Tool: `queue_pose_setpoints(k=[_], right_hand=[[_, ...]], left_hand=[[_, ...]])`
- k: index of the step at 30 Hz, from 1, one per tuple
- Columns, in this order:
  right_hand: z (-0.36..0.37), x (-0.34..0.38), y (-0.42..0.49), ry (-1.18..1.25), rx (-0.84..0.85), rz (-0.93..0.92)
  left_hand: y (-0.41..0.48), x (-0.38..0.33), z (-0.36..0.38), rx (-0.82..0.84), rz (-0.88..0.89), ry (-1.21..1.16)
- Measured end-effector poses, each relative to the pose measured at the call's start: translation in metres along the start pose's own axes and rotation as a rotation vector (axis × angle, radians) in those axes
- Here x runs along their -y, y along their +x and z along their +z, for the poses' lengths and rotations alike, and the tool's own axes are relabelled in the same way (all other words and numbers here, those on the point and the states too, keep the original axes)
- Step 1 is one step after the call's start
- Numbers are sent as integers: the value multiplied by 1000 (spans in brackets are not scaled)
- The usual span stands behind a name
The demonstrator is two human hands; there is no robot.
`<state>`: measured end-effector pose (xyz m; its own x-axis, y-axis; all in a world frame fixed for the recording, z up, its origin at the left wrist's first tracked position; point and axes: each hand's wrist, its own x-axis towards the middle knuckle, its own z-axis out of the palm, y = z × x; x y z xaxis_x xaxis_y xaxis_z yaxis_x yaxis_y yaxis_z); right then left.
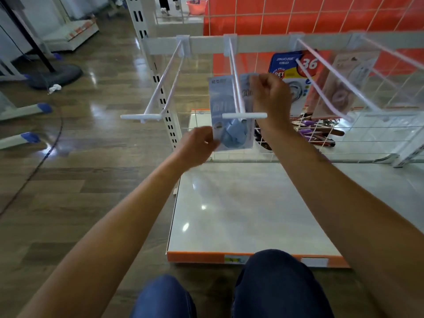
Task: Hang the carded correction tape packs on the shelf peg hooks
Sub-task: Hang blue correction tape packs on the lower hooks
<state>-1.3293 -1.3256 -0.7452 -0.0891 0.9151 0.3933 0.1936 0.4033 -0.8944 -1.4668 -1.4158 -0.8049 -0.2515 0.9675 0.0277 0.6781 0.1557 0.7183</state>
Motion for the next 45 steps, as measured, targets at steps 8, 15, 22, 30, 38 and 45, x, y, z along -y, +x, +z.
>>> queue_pose_setpoints(k=[8, 15, 22, 30, 38, 45], right_hand=[[45, -10, 83, -213, -2, 190], [55, -18, 84, -201, -14, 200], [56, -43, 13, -298, -7, 88], [11, -1, -86, -745, 527, 153], [-61, 121, -124, -826, 727, 387], [-109, 261, -118, -746, 734, 321]], left_hand=[[71, -21, -16, -86, -91, 161], [80, -26, -14, -59, -153, 178], [62, -18, -2, 0, -176, 503], [-19, -49, -3, 139, -269, 549], [-108, -150, -66, 459, -280, 526], [-157, -259, -161, 416, -219, 570]])
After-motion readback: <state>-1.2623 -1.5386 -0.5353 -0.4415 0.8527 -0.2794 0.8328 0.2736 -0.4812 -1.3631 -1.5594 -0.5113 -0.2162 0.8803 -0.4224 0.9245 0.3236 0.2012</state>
